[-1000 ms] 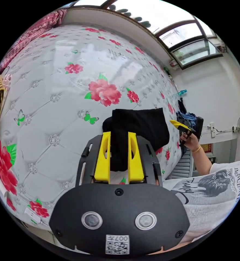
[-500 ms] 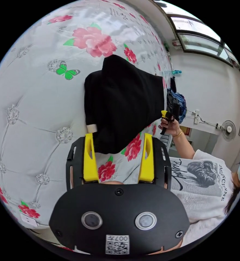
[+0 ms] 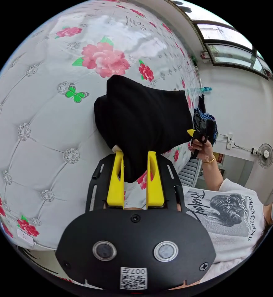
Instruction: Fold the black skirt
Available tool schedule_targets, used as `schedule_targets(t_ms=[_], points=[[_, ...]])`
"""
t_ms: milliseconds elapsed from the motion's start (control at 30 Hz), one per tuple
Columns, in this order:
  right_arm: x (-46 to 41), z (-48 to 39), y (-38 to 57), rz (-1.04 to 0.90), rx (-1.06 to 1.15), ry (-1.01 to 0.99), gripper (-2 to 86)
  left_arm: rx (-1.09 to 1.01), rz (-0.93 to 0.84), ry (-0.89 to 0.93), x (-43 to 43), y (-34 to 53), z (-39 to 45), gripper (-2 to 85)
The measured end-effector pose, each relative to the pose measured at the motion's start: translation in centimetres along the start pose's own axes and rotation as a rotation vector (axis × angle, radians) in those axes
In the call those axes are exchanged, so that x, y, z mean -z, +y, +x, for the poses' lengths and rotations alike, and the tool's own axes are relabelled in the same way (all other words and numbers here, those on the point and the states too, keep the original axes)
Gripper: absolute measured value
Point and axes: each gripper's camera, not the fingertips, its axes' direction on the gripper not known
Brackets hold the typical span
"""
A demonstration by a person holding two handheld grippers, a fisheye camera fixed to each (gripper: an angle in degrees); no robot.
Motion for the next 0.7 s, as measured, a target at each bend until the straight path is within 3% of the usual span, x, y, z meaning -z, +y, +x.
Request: schedule_targets(t_ms=[233,433,700], points=[[0.5,-6.1,-2.4,-0.089,0.209,0.091,7.5,-0.085,0.104,-0.077,2.3,3.5,3.9,10.5],[-3.7,-15.4,-7.8,-0.139,0.417,0.132,7.6,-0.107,0.310,-0.130,10.3,8.7,1.3,10.5],[-22.1,-29.2,-21.8,-0.256,0.693,0.062,8.2,0.058,0.623,-0.342,25.3,17.0,-9.9,10.7]])
